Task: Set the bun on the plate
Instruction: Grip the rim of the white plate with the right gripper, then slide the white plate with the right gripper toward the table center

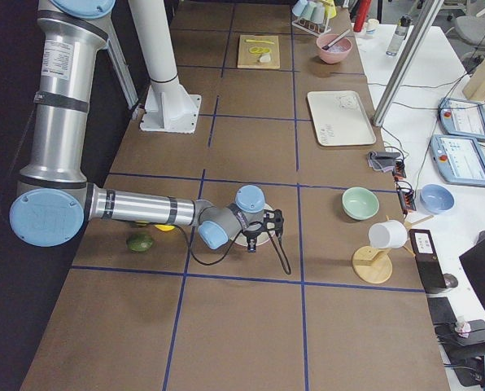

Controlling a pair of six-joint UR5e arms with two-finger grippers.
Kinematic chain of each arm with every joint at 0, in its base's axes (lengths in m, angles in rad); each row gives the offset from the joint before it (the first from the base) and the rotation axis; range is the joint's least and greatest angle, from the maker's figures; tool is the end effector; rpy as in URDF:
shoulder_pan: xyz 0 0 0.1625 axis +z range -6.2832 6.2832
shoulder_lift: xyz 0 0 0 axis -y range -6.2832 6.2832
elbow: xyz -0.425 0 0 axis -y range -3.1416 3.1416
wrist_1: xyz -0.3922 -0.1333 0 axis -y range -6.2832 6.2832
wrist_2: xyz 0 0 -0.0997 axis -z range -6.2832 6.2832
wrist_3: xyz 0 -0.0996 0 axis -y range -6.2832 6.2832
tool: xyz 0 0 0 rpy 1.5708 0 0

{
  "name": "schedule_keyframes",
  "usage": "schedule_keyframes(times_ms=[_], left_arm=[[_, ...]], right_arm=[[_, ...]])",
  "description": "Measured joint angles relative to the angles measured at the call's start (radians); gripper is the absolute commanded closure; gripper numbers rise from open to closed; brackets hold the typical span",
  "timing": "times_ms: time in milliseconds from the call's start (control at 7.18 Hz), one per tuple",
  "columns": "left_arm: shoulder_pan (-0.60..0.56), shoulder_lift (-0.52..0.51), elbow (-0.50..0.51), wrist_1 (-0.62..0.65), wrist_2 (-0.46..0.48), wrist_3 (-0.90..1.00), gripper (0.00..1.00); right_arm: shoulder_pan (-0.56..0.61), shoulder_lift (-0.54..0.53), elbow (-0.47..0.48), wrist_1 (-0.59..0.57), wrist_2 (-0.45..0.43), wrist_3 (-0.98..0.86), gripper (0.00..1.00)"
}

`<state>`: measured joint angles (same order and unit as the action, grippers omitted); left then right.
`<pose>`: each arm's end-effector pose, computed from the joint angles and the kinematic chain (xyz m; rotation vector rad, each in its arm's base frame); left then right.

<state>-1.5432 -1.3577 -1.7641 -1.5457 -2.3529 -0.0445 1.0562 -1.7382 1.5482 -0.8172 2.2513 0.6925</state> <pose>-0.0521 -0.4003 0.6607 -0.0707 0.7800 -0.0336 -0.1551 -0.4178 0.6678 0.0699 -0.8511 -0.0247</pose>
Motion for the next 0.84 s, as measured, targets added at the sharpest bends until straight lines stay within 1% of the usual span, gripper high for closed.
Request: schedule_keyframes(times_ms=[557,836], left_arm=[[0.0,0.0,0.0,-0.001,0.0,0.0,0.0],[0.0,0.0,-0.001,-0.002,-0.001,0.0,0.0]], right_arm=[[-0.001,0.007,0.019,-0.002,0.021,0.006,1.0],[0.004,0.006,0.082,-0.01,0.083,0.01,0.98]])
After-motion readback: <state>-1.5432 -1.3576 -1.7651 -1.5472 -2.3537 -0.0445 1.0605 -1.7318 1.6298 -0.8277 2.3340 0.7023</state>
